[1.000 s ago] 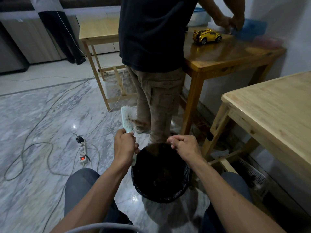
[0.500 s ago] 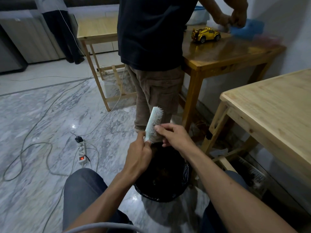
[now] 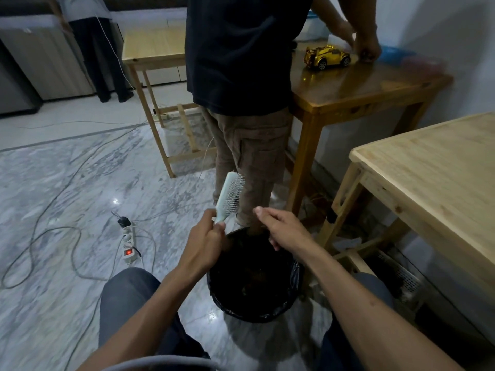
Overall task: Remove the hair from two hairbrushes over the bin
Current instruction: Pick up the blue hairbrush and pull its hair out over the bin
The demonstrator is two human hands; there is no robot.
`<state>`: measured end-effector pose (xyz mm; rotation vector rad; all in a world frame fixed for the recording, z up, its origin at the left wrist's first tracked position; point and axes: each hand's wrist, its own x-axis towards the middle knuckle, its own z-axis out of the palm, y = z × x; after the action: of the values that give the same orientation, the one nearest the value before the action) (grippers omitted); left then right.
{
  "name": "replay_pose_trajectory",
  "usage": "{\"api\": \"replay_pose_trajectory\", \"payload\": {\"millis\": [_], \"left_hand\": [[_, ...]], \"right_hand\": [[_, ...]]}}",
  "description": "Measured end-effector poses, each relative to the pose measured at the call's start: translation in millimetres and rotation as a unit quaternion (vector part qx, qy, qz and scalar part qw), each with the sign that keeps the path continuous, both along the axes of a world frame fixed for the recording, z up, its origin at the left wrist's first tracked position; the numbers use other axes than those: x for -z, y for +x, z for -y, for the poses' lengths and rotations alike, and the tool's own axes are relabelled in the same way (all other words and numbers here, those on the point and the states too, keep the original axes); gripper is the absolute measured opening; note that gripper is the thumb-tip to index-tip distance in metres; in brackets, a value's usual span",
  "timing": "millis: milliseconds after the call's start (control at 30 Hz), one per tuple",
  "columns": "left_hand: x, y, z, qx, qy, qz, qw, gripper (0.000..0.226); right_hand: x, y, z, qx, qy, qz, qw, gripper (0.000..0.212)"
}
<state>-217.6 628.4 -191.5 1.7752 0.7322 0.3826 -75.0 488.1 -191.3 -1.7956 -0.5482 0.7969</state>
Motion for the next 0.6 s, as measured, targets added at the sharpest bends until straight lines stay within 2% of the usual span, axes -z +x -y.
{"api": "replay_pose_trajectory", "payload": {"millis": [133,233,300,400,500,600], "left_hand": [[-10.1,0.2,10.5,0.049,0.123,-0.009,0.991,0.012],[-14.1,0.1,15.8,0.073,0.160,-0.011,0.984,0.012],[-13.1,0.5,15.6,0.077,0.183,-0.012,0.980,0.012],[-10.1,0.7,10.3,0.060,0.237,-0.043,0.969,0.011],[-4.0,-2.4,-1.2,0.010,0.239,-0.084,0.967,0.008],[1.1,-8.0,-7.2,-0.001,0.247,-0.112,0.963,0.010]], "right_hand": [[-2.5,-5.6,-9.0,0.002,0.071,-0.084,0.994,0.040],[-2.5,-7.0,-13.6,-0.016,0.110,-0.131,0.985,0.029],[-0.4,-8.6,-16.2,-0.002,0.120,-0.117,0.986,0.023],[2.9,-5.0,-17.4,0.061,0.108,-0.070,0.990,0.027],[6.5,5.6,-11.8,0.113,0.120,-0.076,0.983,0.030],[7.8,10.1,-5.1,0.107,0.105,-0.072,0.986,0.027]]}}
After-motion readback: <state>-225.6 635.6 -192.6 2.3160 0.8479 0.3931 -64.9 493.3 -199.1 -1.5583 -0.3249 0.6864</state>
